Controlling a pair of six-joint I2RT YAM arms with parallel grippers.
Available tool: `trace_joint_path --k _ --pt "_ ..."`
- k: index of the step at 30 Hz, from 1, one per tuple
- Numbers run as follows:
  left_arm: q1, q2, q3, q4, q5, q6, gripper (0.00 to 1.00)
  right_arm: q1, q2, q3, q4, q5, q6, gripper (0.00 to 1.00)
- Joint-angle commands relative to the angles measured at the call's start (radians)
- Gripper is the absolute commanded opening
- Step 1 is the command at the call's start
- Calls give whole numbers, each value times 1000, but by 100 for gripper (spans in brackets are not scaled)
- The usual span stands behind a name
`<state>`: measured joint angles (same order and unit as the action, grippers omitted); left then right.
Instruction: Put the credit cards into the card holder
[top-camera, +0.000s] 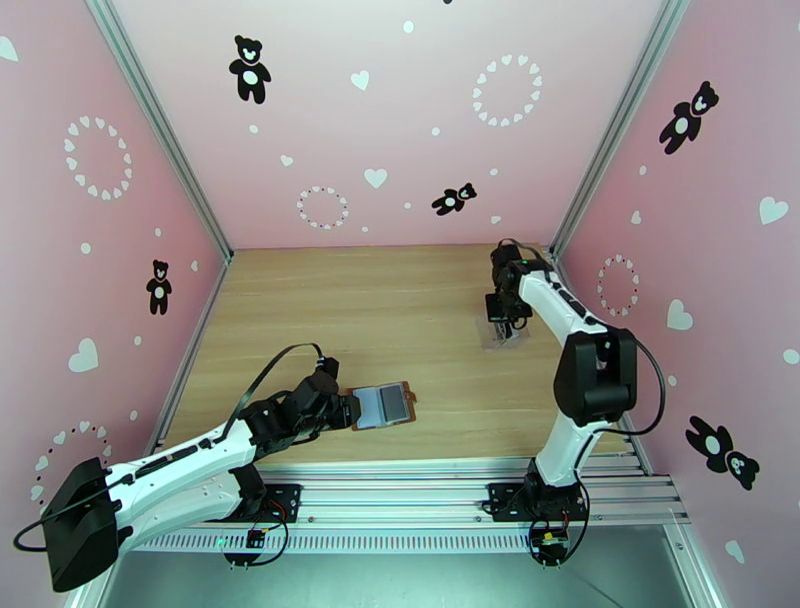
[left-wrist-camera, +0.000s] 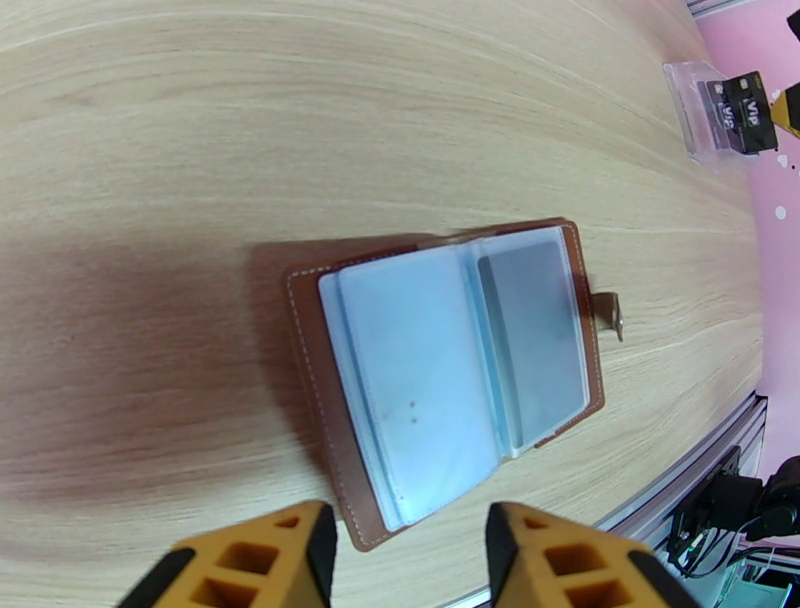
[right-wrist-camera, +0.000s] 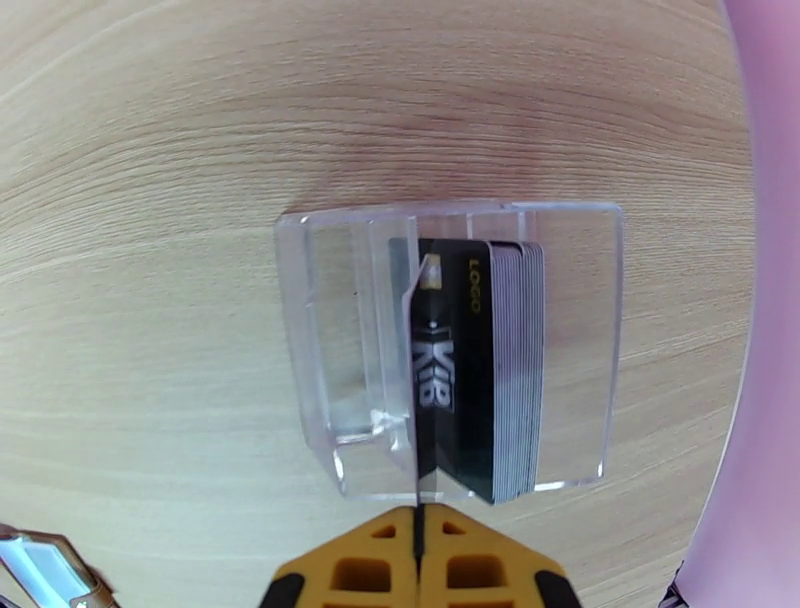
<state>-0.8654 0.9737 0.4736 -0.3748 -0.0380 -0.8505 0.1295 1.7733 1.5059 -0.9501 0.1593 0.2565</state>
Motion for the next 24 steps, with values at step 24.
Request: trace_joint_path --k 24 --pt "3 -276 1 351 273 140 53 354 -704 -445 473 -818 320 0"
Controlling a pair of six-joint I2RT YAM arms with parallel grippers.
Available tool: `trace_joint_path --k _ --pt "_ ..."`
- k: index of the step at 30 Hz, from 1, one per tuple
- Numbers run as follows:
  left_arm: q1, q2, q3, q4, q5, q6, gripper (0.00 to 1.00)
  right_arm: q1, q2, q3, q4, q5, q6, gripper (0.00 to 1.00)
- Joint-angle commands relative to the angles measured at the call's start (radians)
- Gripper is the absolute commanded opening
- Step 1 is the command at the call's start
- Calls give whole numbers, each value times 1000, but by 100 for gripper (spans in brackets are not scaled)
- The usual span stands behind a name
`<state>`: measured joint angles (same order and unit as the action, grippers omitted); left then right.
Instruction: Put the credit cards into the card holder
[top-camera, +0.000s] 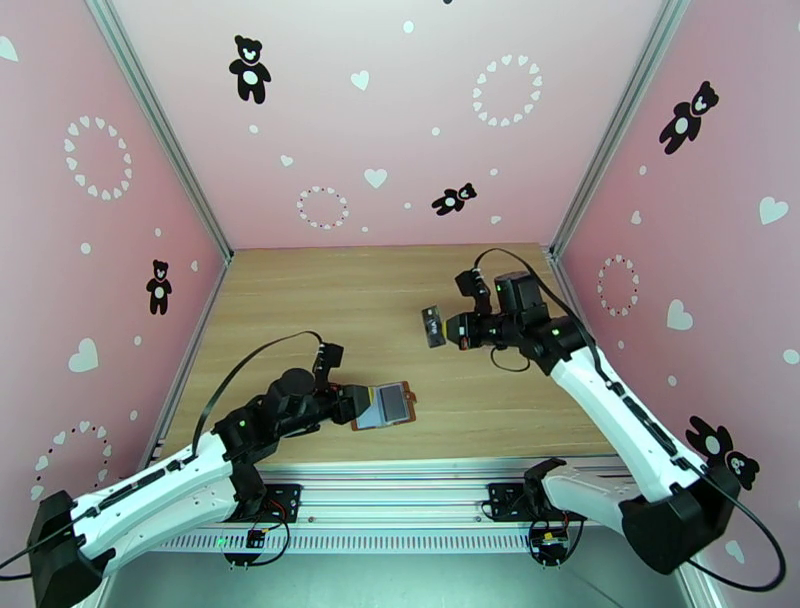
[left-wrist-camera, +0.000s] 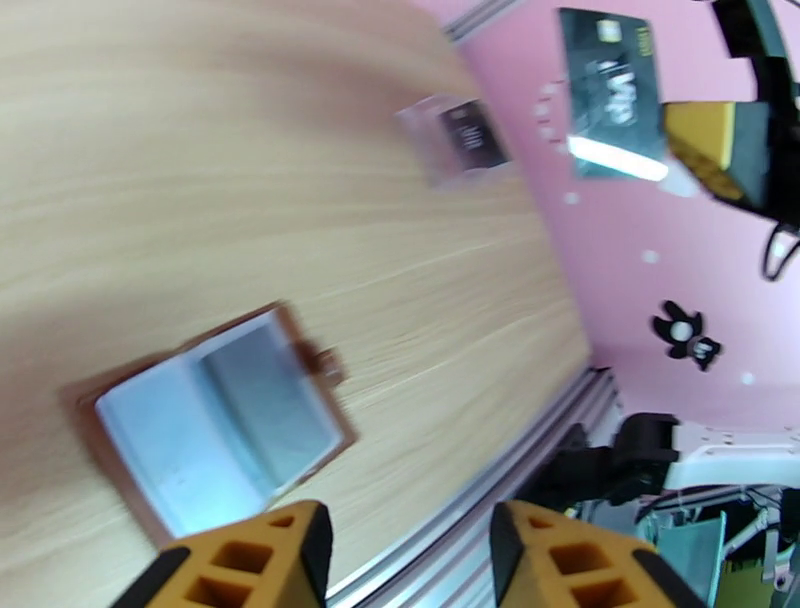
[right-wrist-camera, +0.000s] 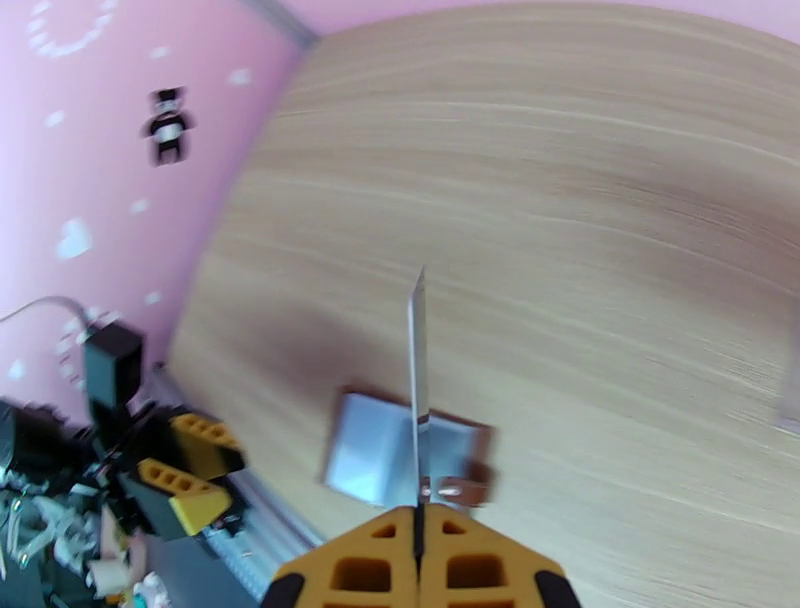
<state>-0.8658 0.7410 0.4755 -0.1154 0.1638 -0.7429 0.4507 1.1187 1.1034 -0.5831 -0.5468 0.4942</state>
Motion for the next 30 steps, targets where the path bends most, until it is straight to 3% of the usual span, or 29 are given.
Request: trace_joint_path --k 1,8,21,26,30 --pt "4 -65 -12 113 85 33 57 51 -71 -68 137 -130 109 0" --pt "1 -167 -68 217 126 21 71 173 -154 -193 332 -166 260 0" --pt "-2 -144 -60 275 139 11 70 369 -129 -257 540 -150 368 0" --pt "-2 -148 -60 293 151 -13 59 391 -112 -265 560 -137 377 0" --pt "-4 -165 -65 304 159 -35 34 396 -99 -271 564 -131 375 0"
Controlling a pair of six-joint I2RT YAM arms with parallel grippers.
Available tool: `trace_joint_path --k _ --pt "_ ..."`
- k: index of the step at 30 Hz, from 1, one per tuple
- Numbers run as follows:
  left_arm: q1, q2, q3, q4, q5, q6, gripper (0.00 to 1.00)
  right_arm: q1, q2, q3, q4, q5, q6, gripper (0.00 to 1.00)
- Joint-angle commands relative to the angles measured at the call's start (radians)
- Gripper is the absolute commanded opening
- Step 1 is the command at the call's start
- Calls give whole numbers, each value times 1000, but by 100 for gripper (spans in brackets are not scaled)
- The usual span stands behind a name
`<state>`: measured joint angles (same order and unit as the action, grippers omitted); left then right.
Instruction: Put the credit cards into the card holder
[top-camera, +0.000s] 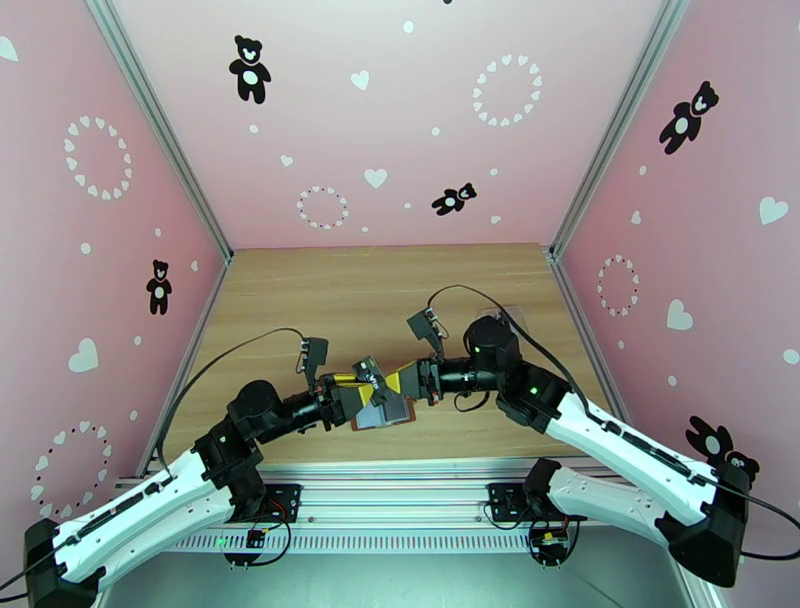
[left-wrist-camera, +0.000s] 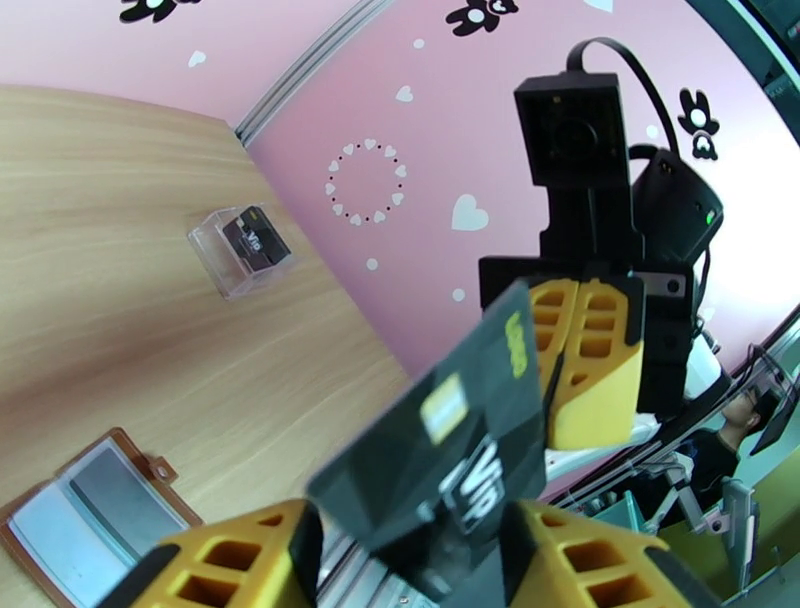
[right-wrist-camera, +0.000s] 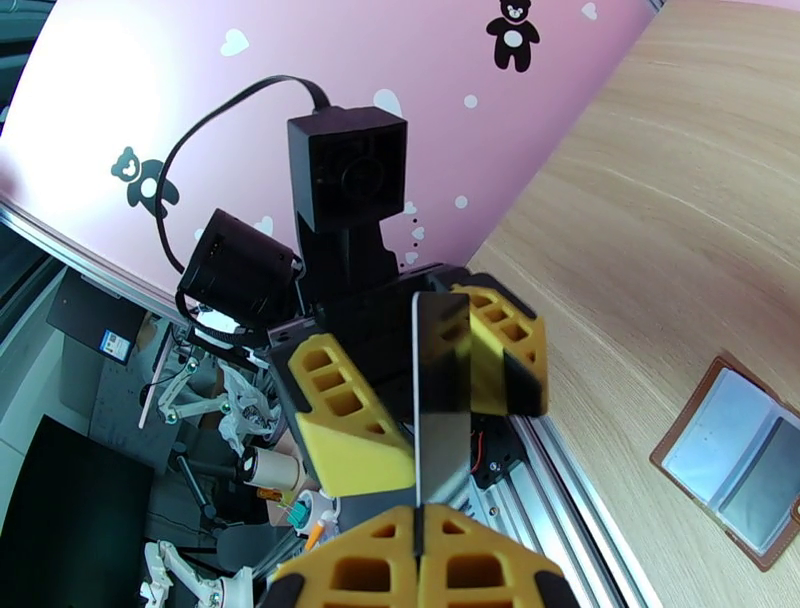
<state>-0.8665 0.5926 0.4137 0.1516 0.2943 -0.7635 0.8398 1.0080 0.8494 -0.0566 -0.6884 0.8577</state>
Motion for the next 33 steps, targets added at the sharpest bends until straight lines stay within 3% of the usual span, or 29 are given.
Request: trace_joint_path --k 1,8,13,18,23,26,30,33 --pt "-2 -20 -5 40 32 -21 31 8 15 -21 45 11 15 0" --pt "-3 -48 -10 31 32 -43 0 19 28 -27 32 34 3 0" --pt "-3 -61 4 -88 -44 -15 0 15 10 -2 -98 118 -90 0" --pt "-3 -36 8 -209 -125 10 0 -10 33 7 -224 211 -155 19" --pt "-3 13 20 -341 -179 5 0 -12 106 22 -438 406 -221 33" --pt "-3 101 36 -447 -184 -8 0 -11 121 -44 -418 408 -216 41" --pt "-32 168 -66 -364 -99 -96 1 -11 162 -123 -388 391 -205 53" --pt "-83 190 -125 -357 -129 -168 15 -12 198 -168 -362 390 -187 57"
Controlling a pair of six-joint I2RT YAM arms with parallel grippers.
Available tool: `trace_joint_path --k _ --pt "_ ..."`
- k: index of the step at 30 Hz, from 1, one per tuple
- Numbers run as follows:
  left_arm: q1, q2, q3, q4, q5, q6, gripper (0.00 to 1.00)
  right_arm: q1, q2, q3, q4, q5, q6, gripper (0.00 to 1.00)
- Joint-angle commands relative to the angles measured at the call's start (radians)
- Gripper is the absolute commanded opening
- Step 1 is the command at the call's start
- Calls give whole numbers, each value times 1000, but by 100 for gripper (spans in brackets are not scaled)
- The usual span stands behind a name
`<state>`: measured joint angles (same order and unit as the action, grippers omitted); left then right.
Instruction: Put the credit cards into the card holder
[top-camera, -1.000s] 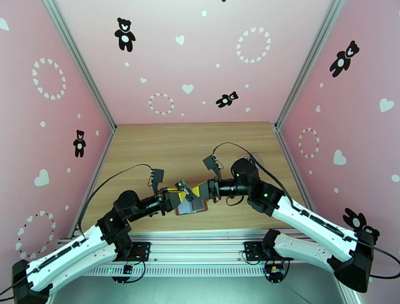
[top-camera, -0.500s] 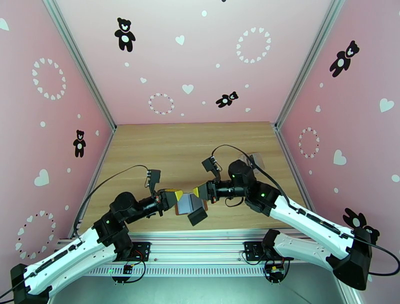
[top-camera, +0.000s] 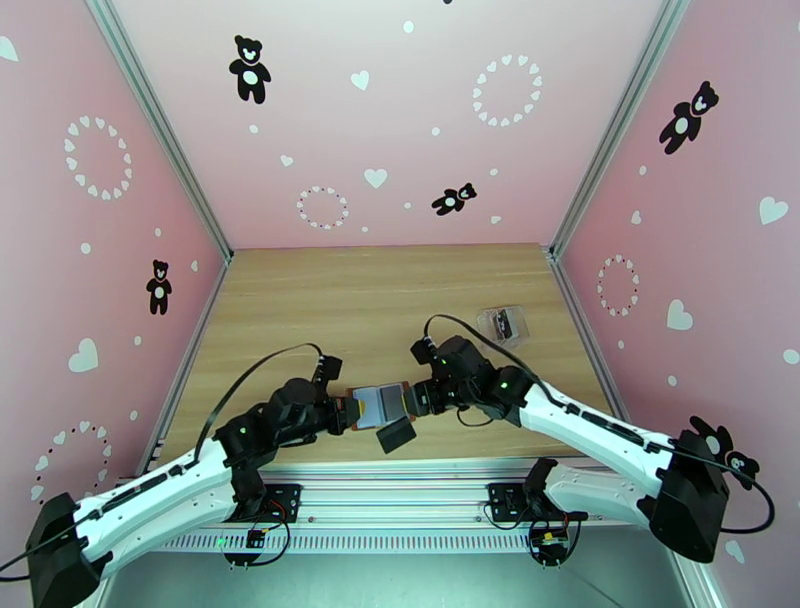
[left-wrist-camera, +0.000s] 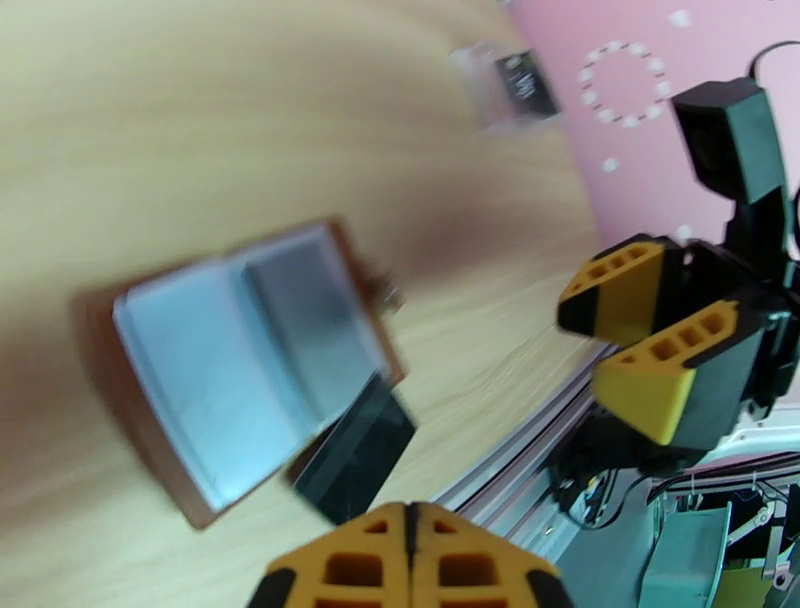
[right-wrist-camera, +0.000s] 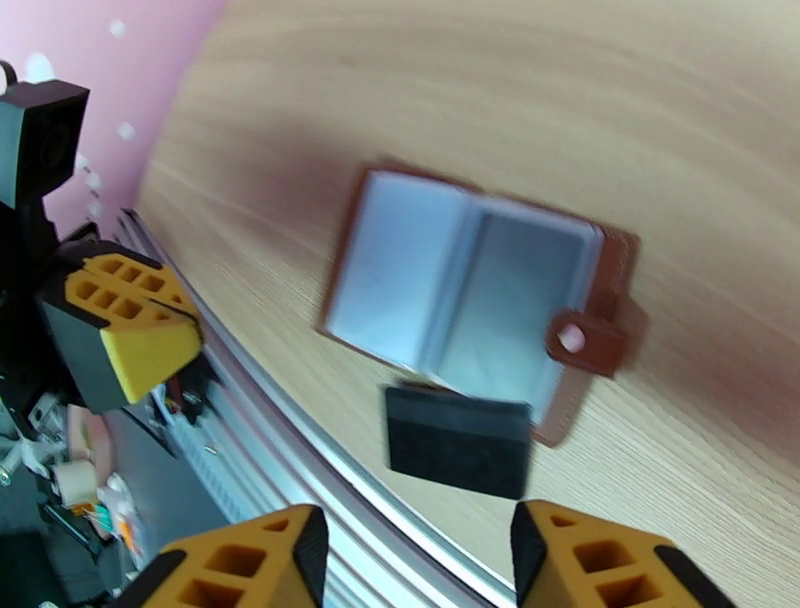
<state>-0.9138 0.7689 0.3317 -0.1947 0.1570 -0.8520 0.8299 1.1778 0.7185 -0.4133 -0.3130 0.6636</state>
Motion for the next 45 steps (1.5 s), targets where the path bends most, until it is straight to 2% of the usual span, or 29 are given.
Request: trace_joint_path --k 1,7,14,16,25,36,45 --pt "-53 26 -60 -3 -6 -108 17 0 44 -49 11 6 17 58" --pt "-154 121 -94 83 -73 -198 27 12 109 -78 67 9 39 59" --pt "-161 228 -77 150 -87 -221 39 17 186 -97 150 -16 78 59" --pt "-161 261 -77 181 -86 -228 39 20 204 -99 165 -25 89 59" --pt "-161 428 -58 329 -57 -231 39 32 244 -103 186 -29 115 57" --pt "-161 594 -8 422 -52 -223 36 73 322 -107 246 -44 158 54" --pt "-161 562 -6 430 -57 -216 25 114 393 -98 319 -64 193 50"
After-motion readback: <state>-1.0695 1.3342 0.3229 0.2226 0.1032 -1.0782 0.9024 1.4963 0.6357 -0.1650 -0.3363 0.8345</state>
